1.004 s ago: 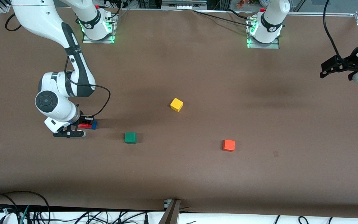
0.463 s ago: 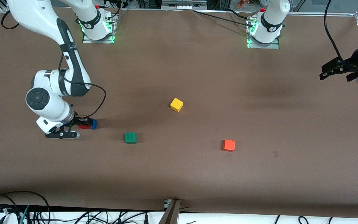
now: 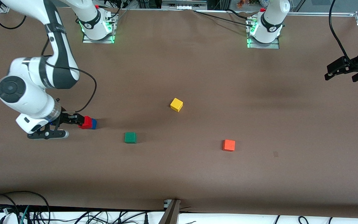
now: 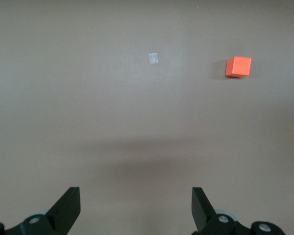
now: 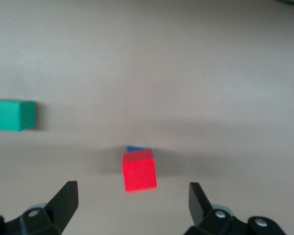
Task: Pass red block to right arm, stack on blue
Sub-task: 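Lower the red cube onto the blue cube and open the right gripper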
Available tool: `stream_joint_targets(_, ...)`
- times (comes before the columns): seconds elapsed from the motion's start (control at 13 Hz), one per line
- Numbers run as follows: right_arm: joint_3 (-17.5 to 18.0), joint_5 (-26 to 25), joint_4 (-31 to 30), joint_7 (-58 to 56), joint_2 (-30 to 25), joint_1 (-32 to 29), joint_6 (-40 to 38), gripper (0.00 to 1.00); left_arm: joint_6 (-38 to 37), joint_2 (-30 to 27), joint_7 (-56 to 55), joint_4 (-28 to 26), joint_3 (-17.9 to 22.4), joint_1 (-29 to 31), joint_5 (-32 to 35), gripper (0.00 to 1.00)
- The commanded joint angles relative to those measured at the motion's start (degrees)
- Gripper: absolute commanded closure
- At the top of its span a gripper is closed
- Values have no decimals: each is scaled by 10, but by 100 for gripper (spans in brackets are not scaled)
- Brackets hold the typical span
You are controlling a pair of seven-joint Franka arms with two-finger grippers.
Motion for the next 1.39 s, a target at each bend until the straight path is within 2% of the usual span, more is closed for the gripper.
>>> stream_joint_targets(0.0, -4, 2, 65, -21, -20, 2, -115, 0, -12, 8, 14, 18, -5, -2, -10, 0)
stream_joint_targets(0.31, -6, 12, 109, -43, -67, -1, -242, 0, -21, 8, 18, 19, -6, 4, -11, 0)
stream_joint_targets(0.54, 22, 10, 84, -60, -123, -15, -261, 0, -21, 8, 19, 19, -7, 3, -12, 0)
stream_joint_targets(0.69, 66, 8, 56, -62, -164, -52, -263, 0, -21, 8, 17, 20, -8, -2, -12, 0)
stream_joint_targets(1.0, 107, 8, 28, -63, -240, -107, -291, 0, -22, 8, 19, 20, -8, -2, -12, 0)
stream_joint_targets(1.31, 111, 8, 28, -65, -244, -112, -315, 0, -23, 8, 20, 19, -8, 0, -13, 0)
